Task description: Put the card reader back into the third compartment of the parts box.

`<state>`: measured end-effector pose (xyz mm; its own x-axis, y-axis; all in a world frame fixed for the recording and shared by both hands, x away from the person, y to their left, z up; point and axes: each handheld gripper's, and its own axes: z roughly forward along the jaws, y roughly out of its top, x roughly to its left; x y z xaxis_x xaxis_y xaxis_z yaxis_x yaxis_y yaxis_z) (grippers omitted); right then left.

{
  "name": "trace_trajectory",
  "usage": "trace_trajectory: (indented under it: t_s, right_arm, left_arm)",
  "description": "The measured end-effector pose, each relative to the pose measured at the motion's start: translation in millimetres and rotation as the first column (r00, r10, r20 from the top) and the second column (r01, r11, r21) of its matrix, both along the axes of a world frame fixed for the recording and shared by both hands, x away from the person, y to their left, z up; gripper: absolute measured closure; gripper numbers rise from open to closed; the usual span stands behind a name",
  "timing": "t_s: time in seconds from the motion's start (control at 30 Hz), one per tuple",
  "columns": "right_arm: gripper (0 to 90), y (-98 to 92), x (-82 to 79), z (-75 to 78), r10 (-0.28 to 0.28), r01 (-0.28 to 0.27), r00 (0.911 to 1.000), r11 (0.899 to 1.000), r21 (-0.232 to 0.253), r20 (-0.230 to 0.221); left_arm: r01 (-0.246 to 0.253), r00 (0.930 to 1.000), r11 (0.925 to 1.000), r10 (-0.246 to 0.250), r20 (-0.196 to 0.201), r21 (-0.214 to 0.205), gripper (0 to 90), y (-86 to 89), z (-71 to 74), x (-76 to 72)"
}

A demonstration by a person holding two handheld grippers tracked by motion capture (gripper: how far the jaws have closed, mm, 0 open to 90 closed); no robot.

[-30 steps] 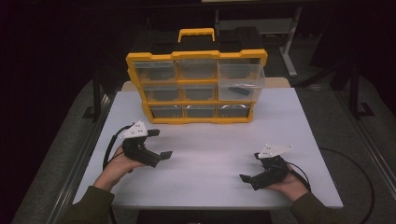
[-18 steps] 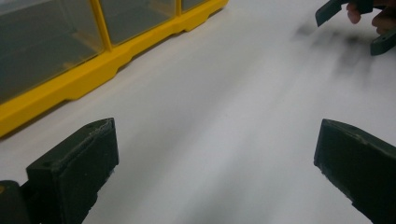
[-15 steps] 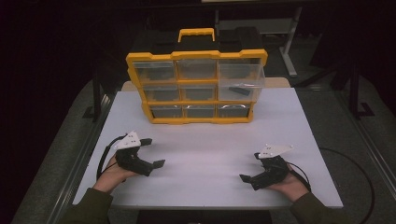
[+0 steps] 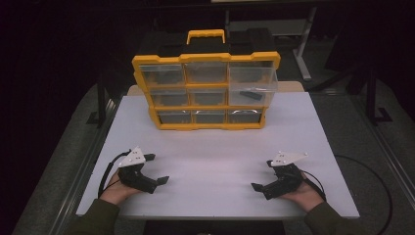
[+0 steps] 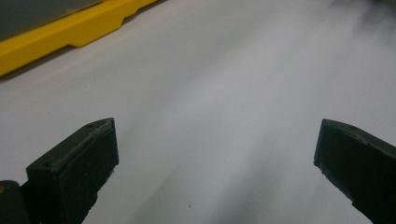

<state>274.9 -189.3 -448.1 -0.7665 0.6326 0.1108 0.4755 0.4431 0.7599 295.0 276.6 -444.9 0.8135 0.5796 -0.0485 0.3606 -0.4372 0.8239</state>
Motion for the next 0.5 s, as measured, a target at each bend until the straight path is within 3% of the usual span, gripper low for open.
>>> trace_trajectory:
  t_s: [0.5]
  right_arm:
    - [0.0, -0.2, -0.7, -0.4, -0.001, 0.001, 1.0, 1.0, -0.004, 0.0]
  left_arm:
    - [0.011, 0.9999, 0.9999, -0.011, -0.012, 0.004, 0.0, -1.8, -4.4, -0.5]
